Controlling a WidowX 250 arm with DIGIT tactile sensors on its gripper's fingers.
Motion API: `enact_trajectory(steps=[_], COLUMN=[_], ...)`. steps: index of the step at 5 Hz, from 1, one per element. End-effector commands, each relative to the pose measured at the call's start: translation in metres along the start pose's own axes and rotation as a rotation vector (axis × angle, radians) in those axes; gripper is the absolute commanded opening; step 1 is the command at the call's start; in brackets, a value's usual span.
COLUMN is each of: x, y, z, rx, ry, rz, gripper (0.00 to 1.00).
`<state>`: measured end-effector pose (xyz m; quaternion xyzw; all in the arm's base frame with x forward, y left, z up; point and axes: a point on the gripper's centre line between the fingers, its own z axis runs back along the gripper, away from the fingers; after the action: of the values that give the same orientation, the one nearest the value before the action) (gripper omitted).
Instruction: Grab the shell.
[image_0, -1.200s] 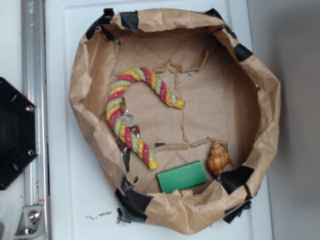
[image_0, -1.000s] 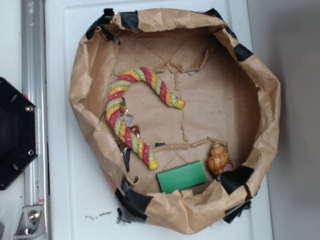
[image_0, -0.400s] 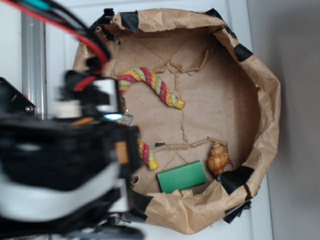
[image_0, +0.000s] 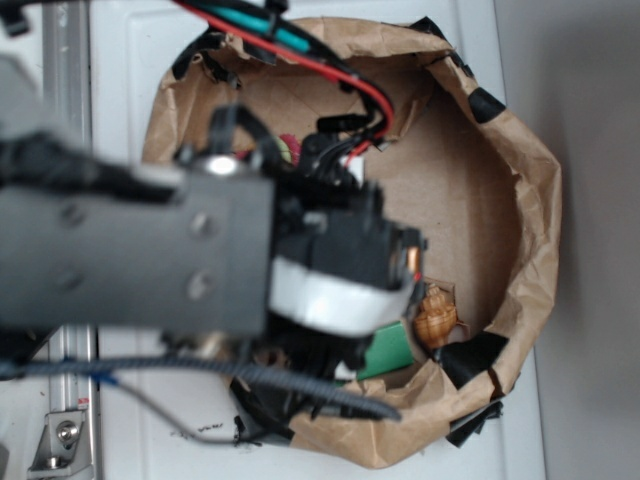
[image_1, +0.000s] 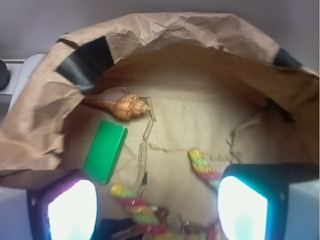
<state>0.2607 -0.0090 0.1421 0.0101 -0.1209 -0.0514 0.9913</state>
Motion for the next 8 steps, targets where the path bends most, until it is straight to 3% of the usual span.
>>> enact_trajectory(steps=[1, 2, 3, 5, 6, 7, 8], x=[0.020, 0.027, 0.034, 0.054, 0.064, 0.067, 0.063], y=[0.023, 0.009, -0.007, -0.047, -0.067, -0.081, -0.083], z=[0.008, -0.038, -0.061, -0.094, -0.096, -0.102, -0.117], rx=[-0.027, 0.006, -0.054, -0.158, -0.208, -0.212, -0.160], ry=[-0.037, -0.039, -0.074, -0.034, -0.062, -0.077, -0.052], rz=[-0.227, -0.393, -0.410, -0.361, -0.380, -0.447, -0.472], gripper=[1.00, 1.00, 1.00, 1.00, 1.00, 1.00, 0.00])
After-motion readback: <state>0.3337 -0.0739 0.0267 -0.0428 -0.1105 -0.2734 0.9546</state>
